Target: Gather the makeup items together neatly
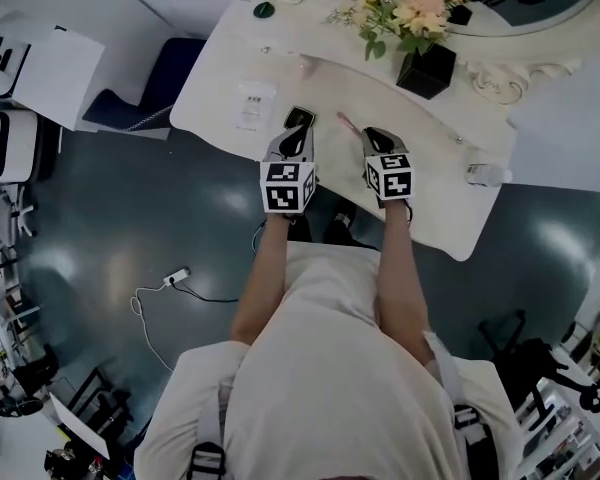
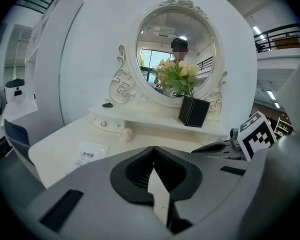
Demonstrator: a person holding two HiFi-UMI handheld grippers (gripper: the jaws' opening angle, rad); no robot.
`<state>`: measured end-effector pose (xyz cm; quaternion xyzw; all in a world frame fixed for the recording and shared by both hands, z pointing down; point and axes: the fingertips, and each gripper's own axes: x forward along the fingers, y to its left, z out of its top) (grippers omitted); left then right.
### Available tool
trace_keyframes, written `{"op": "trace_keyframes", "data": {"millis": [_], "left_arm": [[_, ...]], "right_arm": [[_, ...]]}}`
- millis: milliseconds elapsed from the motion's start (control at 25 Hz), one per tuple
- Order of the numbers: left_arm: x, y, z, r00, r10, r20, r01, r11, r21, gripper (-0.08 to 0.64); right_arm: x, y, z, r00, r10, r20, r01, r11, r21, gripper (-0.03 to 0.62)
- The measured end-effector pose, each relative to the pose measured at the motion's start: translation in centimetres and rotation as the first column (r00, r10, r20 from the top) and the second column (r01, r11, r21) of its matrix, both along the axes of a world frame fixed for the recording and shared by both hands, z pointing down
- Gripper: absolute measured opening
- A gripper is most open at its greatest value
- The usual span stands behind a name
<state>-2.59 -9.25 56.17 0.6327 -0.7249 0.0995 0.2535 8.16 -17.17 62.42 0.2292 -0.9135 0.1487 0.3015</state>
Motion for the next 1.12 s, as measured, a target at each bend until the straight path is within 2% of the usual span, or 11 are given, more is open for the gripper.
{"op": "trace_keyframes", "data": {"millis": [120, 240, 320, 480, 880, 1120], "left_arm": [[-0.2, 0.1, 0.0, 1.0, -0.015, 0.007, 0.015, 1.0, 0.003, 0.015], [-0.6, 0.1, -0.3, 1.0, -0.024, 0.018, 0.024, 1.0, 0.001, 0.015], [-0.9, 0.2, -0.6, 0.999, -0.039, 0.019, 0.039, 0.999, 0.004, 0.015], [-1.4, -0.3, -1.4, 0.998, -0.062, 0.018, 0.062, 0.998, 0.019, 0.015], [-0.5, -1.1, -1.7, 0.999, -0.03, 0.039, 0.029, 1.0, 0.006, 0.015], [-0.6, -0.7, -1.4, 0.999, -0.037, 0.035, 0.037, 0.999, -0.002, 0.015]], "right_arm": [[-0.1, 0.5, 1.3, 0.999, -0.032, -0.021, 0.032, 0.999, -0.022, 0.055], [-0.2, 0.9, 2.7, 0.999, -0.035, -0.017, 0.034, 0.997, -0.069, 0.149], [-0.1, 0.9, 3.4, 0.999, -0.044, -0.031, 0.041, 0.996, -0.077, 0.161], [-0.5, 0.4, 4.0, 0.995, -0.073, -0.068, 0.069, 0.996, -0.059, 0.16], [-0.8, 0.6, 5.4, 0.983, -0.129, -0.133, 0.122, 0.99, -0.066, 0.141], [-0.5, 0.5, 5.4, 0.98, -0.099, -0.174, 0.088, 0.994, -0.07, 0.072]]}}
